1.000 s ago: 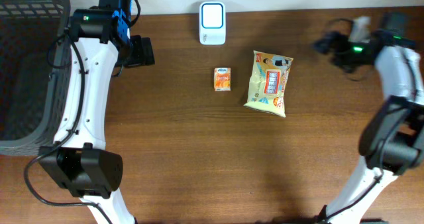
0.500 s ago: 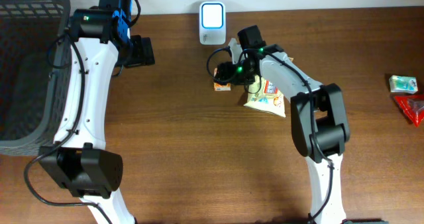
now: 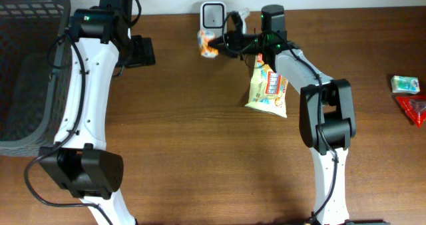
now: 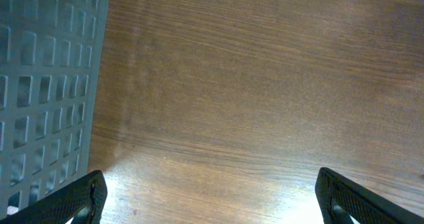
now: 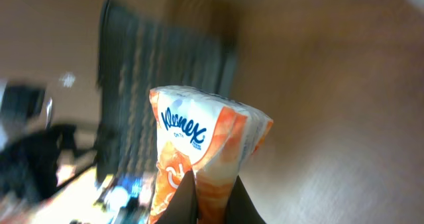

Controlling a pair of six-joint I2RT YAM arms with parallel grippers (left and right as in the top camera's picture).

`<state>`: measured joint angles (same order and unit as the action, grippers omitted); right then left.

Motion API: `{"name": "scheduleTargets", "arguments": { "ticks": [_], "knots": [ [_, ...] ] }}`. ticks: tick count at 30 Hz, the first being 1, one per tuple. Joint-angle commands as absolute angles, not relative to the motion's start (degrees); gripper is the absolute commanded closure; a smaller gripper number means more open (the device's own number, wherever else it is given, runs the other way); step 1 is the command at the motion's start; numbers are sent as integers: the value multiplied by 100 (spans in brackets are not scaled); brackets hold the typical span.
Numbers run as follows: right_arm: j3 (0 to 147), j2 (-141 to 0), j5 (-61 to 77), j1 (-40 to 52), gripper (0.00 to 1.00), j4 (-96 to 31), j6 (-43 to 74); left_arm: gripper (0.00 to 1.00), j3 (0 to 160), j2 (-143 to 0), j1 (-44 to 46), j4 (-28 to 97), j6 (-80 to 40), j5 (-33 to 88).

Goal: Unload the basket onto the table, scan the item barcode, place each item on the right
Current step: 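Hold the orange pack up to the scanner, then carry the orange pack right and release it at the table edge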

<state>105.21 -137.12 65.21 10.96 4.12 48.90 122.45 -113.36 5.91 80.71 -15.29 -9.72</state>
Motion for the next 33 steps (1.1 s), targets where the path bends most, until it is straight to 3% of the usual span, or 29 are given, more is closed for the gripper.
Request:
{"name": "scheduleTargets", "arguments": {
  "ticks": [1,4,6,9,10,15,18,20,23,26,29,30,31,32,33],
  "knots": [
    [11478,-13644,4115,1125,96,-281,4005,1,12269,-11292,556,8058,-1584,-1015],
    [12348,-13644,-3,1459,96,-1909,1653,1,12269,-11292,556,8058,-1584,-1015],
    [12376,-13677,-1920,1922,96,-1494,-499,1,12269,-11292,556,8058,-1584,-1015],
    [12374,-14092,-2620,2456,96,-320,-3201,1,12269,-11292,556,8058,-1584,-1015],
    [12374,-14221,-2617,2517,96,-259,-3352,1,12269,-11292,556,8060,-1584,-1015],
    [12427,-14403,-2838,2613,96,-290,-2276,1,12269,-11292,545,8058,-1584,-1015],
    [12582,-13863,-3581,2200,96,-657,-604,1,12269,-11292,545,8060,-1584,-1015],
    [12582,-13168,-3409,1511,96,-1662,683,1,12269,-11292,545,8058,-1584,-1015],
    [12580,-12715,-3148,-250,96,-4372,2722,1,12269,-11292,550,8058,-1584,-1015],
    [12313,-12798,-3020,-2016,96,-5645,3030,1,12269,-11292,537,8058,-1584,-1015],
    [11780,-12798,-1601,-3284,96,-5531,3028,1,12269,-11292,545,8060,-1584,-1015],
    [11544,-12798,-1352,-3568,92,-5317,3030,1,12269,-11292,545,8058,-1584,-1015],
    [11419,-12798,-1326,-3697,79,-5234,3030,1,12269,-11292,545,8060,-1584,-1015],
    [11273,-12798,-1323,-3833,32,-5155,3030,1,12269,-11292,545,8058,-1584,-1015],
    [11233,-12798,-1317,-3876,16,-5164,2958,1,12269,-11292,545,8058,-1584,-1015]
  ]
}}
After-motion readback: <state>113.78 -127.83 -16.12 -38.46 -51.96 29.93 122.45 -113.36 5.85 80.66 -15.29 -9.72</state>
